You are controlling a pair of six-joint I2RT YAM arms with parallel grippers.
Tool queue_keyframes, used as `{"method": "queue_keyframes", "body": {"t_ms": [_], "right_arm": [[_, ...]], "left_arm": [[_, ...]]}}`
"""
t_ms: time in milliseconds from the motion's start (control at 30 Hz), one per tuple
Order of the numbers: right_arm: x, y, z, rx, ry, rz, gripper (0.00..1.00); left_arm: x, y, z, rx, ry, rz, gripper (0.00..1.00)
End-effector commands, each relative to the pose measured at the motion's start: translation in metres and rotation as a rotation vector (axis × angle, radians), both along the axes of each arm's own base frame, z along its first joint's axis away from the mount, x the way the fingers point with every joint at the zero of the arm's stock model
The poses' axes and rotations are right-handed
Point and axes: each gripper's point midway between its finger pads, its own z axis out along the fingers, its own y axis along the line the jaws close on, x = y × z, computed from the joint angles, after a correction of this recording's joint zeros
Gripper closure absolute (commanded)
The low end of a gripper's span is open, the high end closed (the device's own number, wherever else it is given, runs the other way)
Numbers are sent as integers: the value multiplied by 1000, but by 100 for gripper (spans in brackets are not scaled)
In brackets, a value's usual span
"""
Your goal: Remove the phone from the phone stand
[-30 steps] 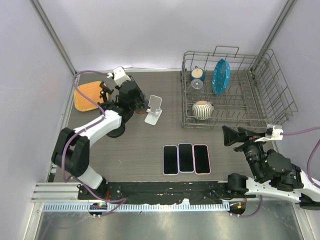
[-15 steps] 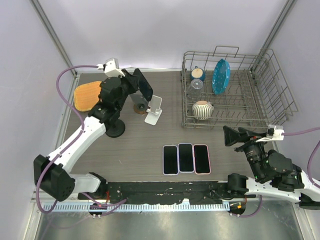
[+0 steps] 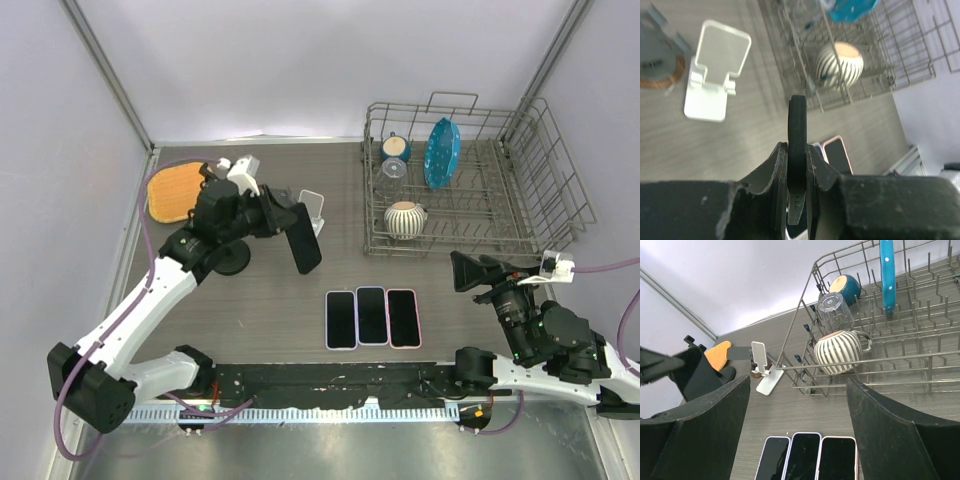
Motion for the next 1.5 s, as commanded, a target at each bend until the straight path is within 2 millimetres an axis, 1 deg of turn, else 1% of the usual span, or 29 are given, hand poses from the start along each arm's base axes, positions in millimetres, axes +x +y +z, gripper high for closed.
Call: {"method": "queue_keyframes", "body": {"t_ms": [0,33,67,133,167,233,267,300,500,633,767,933,1033,1133,1167,1200,1267,1367,1467], "right_arm": [[0,-6,3,36,3,-22,18],[0,-6,3,38,3,-24,18],[0,-6,3,36,3,-24,18],[1,-7,2,37,4,-28,18],[1,-7,2,34,4,-31,18],[1,-8,2,34,5,-34,18],[1,-8,2,37,5,-33,18],[1,-8,2,37,5,-31,18],[1,-8,2,35,5,-36,18],[1,-8,2,35,5,-36,18],[1,-9,2,37,5,-39,18],[1,-9,1,32,6,-40,18],[1,-8,1,29,7,-40,18],[1,-8,1,28,7,-39,18],[1,-9,1,32,6,-40,18],[1,-8,1,32,6,-37,18],[1,-8,1,34,7,-36,18],[1,-9,1,38,11,-38,18],[1,-9,1,38,11,-38,18]], "left_arm": [[-40,-4,-9,-47,78,-116,100],[-46,-6,-14,-49,98,-134,100],[-53,-5,-26,-44,124,-143,100],[-62,-7,-37,-44,154,-162,100],[-68,-6,-49,-39,181,-162,100],[-75,-8,-59,-35,204,-167,100],[-79,-8,-70,-41,227,-165,100],[-81,-9,-76,-46,237,-166,100],[-99,-21,-116,-35,309,-210,100],[-105,-26,-134,2,337,-243,100],[-109,-33,-142,6,355,-270,100],[-111,-29,-158,36,384,-260,99],[-113,-25,-168,66,409,-252,97],[-112,-18,-179,114,429,-223,85],[-113,-14,-182,131,437,-214,77],[-111,-11,-188,161,438,-201,74],[-109,-7,-192,191,449,-188,68],[-104,-4,-201,230,464,-169,62],[-101,-6,-207,247,480,-164,58]]}}
